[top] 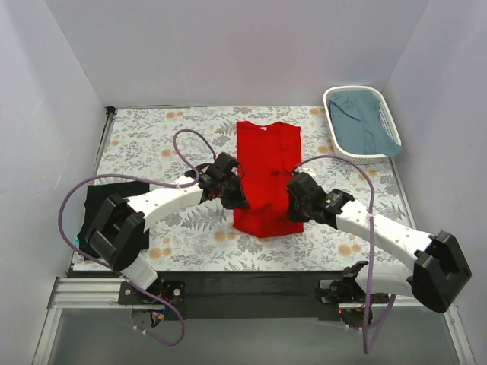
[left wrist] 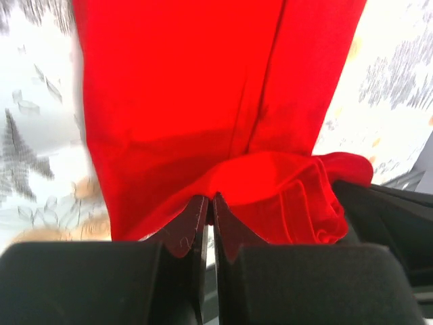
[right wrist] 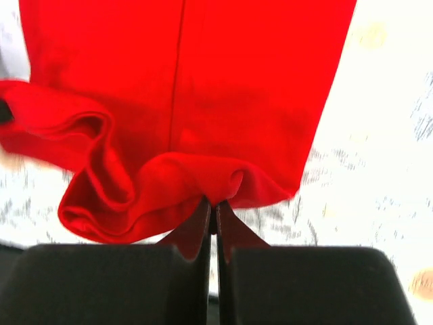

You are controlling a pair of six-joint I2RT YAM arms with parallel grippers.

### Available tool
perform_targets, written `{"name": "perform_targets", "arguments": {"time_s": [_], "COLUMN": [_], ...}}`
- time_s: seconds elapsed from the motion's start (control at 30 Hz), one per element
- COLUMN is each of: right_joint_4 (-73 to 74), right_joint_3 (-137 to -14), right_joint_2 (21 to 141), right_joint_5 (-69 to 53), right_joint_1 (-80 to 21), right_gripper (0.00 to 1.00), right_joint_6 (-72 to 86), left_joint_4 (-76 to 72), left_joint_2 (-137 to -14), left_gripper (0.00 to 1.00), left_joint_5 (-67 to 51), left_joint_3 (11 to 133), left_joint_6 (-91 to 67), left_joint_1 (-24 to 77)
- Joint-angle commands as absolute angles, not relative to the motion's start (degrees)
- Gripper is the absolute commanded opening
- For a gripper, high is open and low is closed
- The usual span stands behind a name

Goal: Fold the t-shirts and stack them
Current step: Fold the tshirt

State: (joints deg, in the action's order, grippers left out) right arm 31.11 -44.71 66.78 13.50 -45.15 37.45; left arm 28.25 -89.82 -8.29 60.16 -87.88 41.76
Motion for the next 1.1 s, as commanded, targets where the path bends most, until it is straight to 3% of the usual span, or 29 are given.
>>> {"name": "perform_targets", "arguments": {"time_s": [0.0,0.53,1.07], "right_joint_4": [24.35,16.88,15.47], "right_joint_3": [-49.48,-60.9,-63.46], "right_joint_2": [71.53,91.48,94.57], "right_joint_5": [17.49,12.66,8.27], "right_joint_1": [-42.46,-29.45,-23.82], "right_gripper": [0.01,0.01,0.01], "right_joint_6": [33.84,29.27,28.83], "left_joint_4": [25.49,22.94,21.89], "left_joint_2": [-93.76,-108.01,-112.41], "left_gripper": [0.0,0.0,0.0], "left_joint_5": [-6.69,-8.35,-11.34], "left_joint_3": [65.46,79.1,83.23], "left_joint_6": [-88.15,-85.87,-84.9], "left_joint_1": [38.77,30.5,27.6]}}
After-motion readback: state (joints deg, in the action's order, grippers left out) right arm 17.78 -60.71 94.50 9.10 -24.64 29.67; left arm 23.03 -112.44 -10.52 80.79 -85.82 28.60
